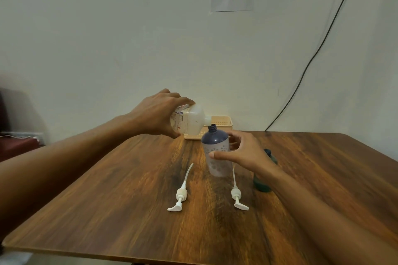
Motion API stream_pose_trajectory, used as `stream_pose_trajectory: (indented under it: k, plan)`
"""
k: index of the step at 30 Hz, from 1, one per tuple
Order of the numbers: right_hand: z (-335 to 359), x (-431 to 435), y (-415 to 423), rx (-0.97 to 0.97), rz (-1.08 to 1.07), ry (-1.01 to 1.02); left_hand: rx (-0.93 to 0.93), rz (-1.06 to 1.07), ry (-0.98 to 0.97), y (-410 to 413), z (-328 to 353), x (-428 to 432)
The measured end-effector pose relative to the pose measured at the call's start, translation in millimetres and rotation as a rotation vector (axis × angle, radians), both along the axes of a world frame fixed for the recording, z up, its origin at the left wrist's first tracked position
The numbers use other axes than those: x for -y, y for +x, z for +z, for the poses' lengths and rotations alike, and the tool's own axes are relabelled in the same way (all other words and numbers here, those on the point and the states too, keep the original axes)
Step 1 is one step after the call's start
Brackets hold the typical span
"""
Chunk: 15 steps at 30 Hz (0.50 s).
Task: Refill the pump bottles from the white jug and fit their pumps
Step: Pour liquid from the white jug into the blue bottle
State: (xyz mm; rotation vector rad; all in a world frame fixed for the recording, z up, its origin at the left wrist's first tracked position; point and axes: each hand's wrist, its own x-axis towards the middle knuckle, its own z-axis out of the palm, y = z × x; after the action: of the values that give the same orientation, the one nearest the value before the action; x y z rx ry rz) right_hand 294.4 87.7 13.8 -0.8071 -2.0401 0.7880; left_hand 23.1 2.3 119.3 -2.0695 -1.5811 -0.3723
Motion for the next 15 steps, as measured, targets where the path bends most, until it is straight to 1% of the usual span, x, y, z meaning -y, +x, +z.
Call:
stream_pose_trajectory:
  k: [15]
  plan:
    - [-5.1,-7.1,-0.7,-0.008,0.007,0.004,-0.004,0.014,0.0,1.5,-2.1,0.0]
